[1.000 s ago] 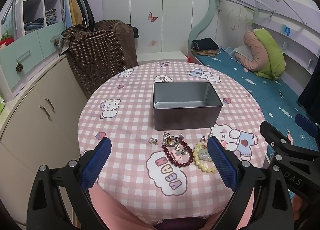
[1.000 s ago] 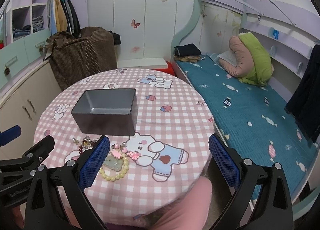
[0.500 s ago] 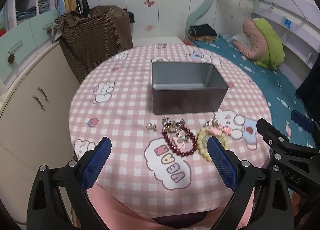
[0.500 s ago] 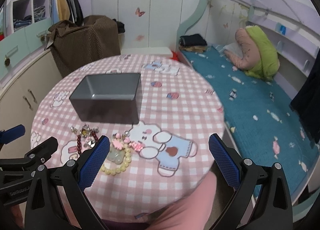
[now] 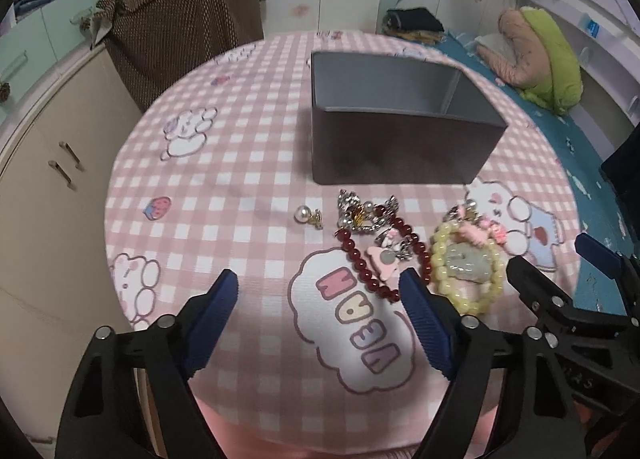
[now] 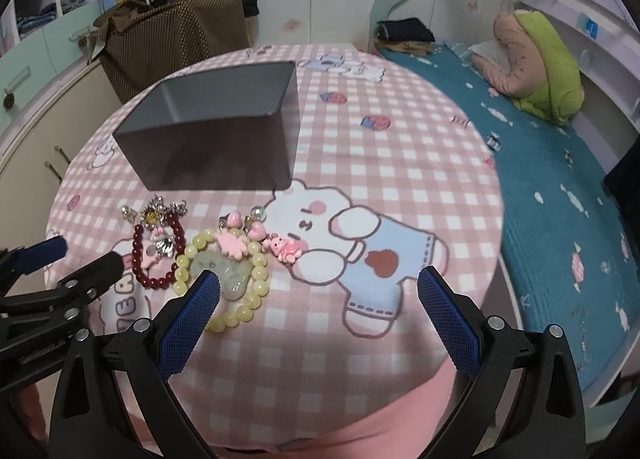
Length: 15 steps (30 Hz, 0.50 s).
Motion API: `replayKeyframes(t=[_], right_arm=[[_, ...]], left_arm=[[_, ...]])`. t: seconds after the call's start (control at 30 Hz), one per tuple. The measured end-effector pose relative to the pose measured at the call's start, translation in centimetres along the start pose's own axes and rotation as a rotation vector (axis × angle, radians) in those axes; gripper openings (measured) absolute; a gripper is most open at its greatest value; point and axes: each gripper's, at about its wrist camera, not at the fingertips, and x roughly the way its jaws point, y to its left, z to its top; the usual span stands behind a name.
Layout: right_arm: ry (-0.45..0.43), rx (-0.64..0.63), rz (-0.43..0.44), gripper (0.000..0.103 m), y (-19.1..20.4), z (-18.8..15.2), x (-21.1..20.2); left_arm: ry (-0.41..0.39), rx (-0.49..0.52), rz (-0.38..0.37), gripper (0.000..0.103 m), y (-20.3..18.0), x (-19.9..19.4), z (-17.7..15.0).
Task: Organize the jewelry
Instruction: 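Grasp the dark red bead bracelet with the left gripper while the right grasps the pale yellow bead bracelet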
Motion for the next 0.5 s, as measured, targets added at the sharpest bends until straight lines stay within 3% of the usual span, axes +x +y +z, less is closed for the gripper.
replayKeyframes(t=[0.23,0.5], right_arm=[[0.027,-0.013,-0.015,0.096,-0.1,0.0,1.4],[0.021,-0.075,-0.038,0.094,0.0,0.2,2.2]], left_arm=[[0.036,-0.043,0.017,0.073,0.8,2.2,0.8],[0.043,0.002,0.018,0.065,0.2,3.1,1.4]])
